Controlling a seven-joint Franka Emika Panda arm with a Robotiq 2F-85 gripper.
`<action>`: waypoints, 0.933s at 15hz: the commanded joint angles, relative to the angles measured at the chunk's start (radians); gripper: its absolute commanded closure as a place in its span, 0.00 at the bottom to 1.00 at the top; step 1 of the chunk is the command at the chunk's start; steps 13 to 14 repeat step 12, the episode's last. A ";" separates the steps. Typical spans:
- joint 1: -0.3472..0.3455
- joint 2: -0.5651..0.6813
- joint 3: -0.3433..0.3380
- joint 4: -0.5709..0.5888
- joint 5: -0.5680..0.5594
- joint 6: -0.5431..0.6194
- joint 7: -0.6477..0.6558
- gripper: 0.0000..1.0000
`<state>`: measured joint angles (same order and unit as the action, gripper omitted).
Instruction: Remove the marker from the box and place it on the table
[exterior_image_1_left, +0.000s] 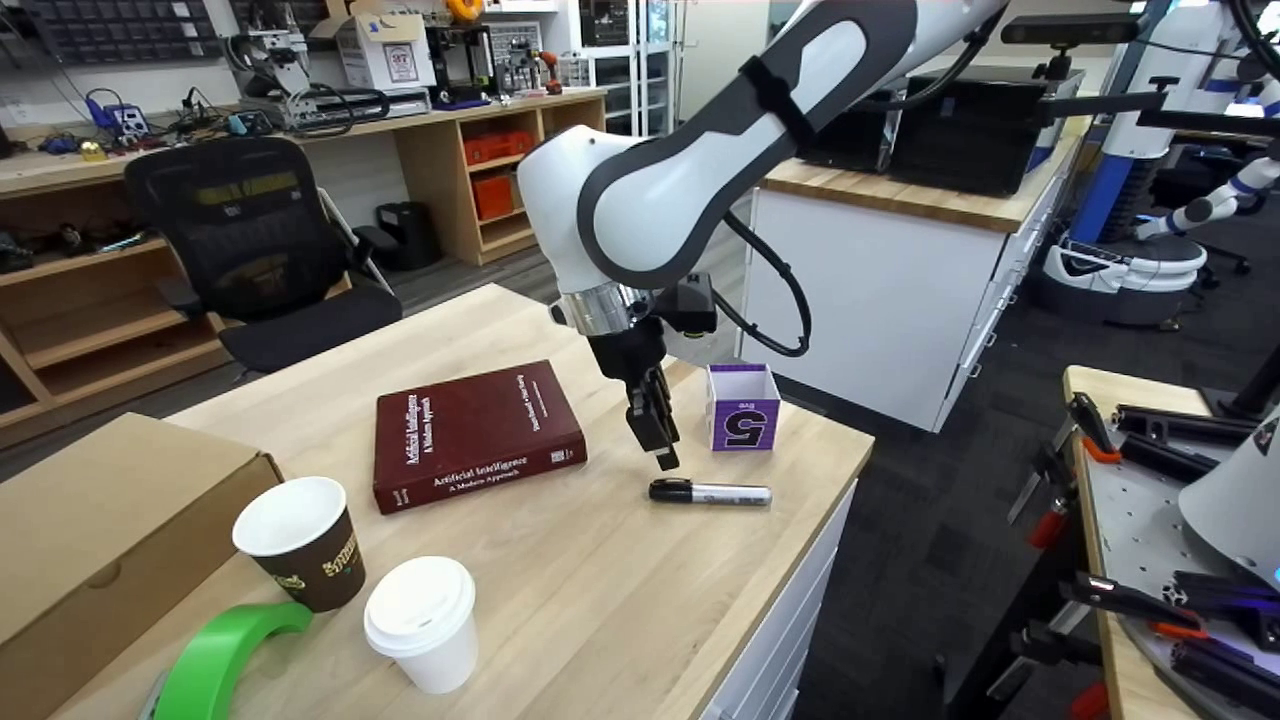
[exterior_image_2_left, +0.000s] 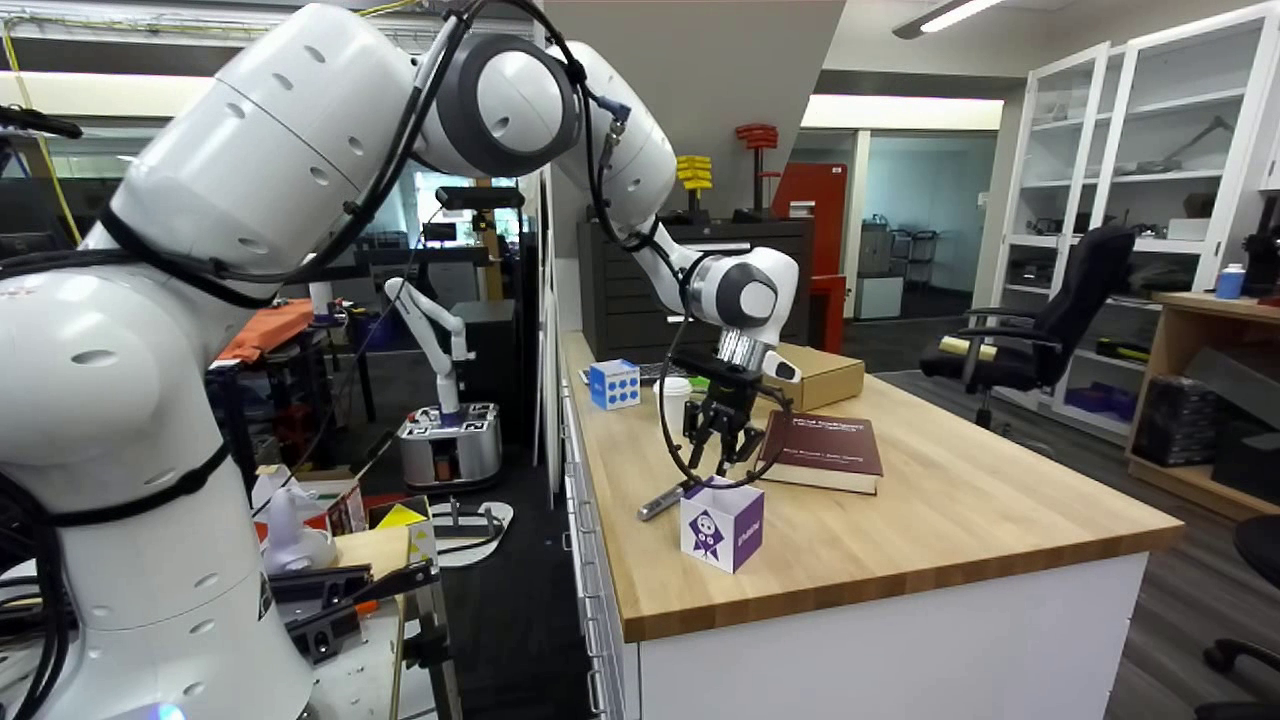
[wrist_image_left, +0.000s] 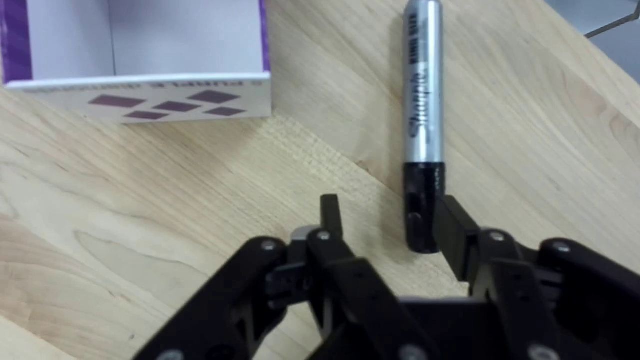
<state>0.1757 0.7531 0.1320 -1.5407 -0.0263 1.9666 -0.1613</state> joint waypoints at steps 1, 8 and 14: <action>-0.018 0.007 0.005 0.037 0.000 -0.038 -0.021 0.17; -0.023 0.006 0.002 0.027 0.002 -0.003 0.001 0.00; -0.020 0.010 0.003 0.027 0.002 -0.002 0.001 0.00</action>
